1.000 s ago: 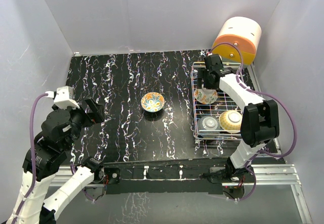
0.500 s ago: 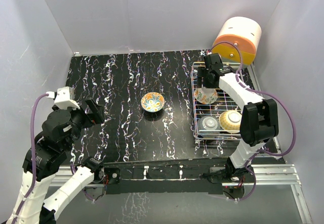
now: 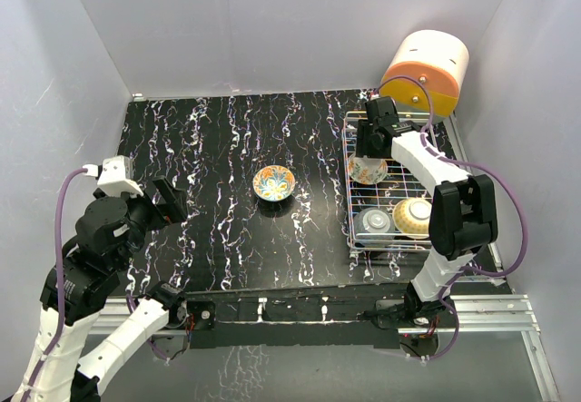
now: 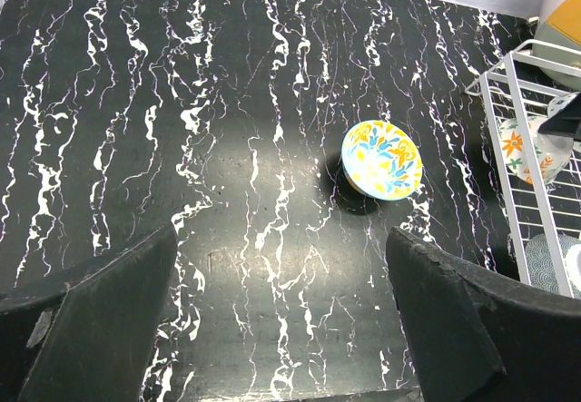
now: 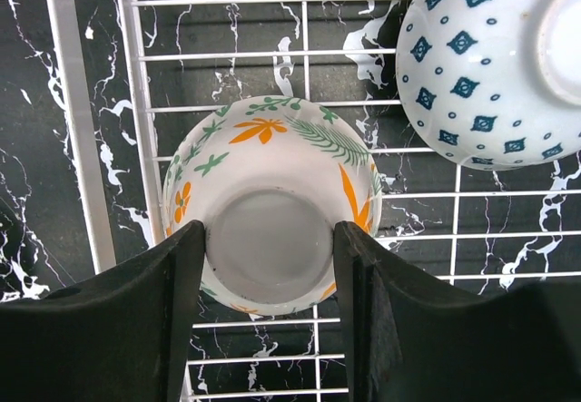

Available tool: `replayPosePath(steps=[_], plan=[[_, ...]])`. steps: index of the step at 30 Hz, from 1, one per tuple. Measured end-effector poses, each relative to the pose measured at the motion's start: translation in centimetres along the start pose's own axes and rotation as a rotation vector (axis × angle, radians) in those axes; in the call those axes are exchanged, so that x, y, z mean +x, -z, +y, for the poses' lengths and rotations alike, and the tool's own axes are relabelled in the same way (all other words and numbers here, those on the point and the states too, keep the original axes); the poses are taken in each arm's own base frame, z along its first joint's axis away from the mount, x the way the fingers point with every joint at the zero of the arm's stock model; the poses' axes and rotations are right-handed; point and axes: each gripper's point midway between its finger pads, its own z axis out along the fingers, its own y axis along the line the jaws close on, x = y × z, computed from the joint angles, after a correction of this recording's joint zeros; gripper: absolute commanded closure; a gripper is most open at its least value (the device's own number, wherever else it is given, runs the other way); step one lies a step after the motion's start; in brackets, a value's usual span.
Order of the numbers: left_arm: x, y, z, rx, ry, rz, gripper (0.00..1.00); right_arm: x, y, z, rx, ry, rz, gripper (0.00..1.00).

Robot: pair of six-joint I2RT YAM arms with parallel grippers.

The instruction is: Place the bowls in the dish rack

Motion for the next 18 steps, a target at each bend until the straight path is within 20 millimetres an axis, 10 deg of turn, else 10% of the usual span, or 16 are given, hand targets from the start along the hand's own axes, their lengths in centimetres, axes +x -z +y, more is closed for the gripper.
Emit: replayPosePath(steps=[18], plan=[[-0.1,0.1,-0.1,0.007,0.005,-0.008,0.03,3.6,3.2,-4.4,0.095,-0.038,0.033,0.56]])
